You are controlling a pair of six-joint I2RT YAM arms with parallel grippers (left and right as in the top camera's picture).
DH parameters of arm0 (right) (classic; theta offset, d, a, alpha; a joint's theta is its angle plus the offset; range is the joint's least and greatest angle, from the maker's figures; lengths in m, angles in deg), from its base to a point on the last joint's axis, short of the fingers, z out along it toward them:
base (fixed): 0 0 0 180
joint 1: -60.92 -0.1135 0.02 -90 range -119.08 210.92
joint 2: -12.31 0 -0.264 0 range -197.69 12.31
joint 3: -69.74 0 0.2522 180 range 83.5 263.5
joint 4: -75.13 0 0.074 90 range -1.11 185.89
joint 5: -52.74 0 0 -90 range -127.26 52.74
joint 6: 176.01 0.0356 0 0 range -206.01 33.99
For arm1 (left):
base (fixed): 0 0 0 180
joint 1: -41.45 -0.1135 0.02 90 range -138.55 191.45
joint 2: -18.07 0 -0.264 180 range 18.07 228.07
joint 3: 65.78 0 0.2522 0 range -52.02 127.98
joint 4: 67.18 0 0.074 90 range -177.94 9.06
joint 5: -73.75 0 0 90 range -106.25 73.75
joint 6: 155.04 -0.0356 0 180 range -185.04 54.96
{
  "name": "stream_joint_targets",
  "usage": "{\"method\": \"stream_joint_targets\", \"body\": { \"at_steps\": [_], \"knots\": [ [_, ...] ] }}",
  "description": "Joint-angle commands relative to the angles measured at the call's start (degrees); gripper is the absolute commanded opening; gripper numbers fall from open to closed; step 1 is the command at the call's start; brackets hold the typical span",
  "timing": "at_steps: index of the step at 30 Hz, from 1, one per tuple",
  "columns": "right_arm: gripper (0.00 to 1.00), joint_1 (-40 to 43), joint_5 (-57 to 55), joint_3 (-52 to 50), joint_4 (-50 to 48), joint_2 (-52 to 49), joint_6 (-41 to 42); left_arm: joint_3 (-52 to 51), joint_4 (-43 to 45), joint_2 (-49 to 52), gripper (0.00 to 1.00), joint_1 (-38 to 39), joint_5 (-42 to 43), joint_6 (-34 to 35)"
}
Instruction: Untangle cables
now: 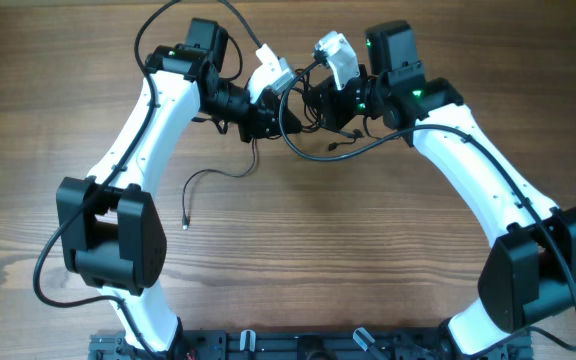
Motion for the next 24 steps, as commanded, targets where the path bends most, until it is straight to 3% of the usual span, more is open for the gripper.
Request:
{"method": "stream_joint_targets", "body": {
  "at_steps": [1,7,16,24],
  "knots": [
    [0.04,-0.35,5.66,-0.79,0.59,2.62,0.00,0.68,5.75,-1.68,0.04,-0.39,-0.48,12.44],
    [0.04,-0.07,7.82,-0.79,0.92,5.11,-1.97,0.68,14.23,-0.85,0.04,-0.59,-11.80,31.10],
    [0.04,0.28,9.35,-0.79,2.62,7.08,-4.46,0.68,16.26,4.83,0.04,-1.18,-17.14,45.03],
    [0.13,1.16,8.68,-0.79,4.96,6.95,-4.48,0.68,17.29,5.38,0.04,-1.46,-16.63,45.62]
  ]
}}
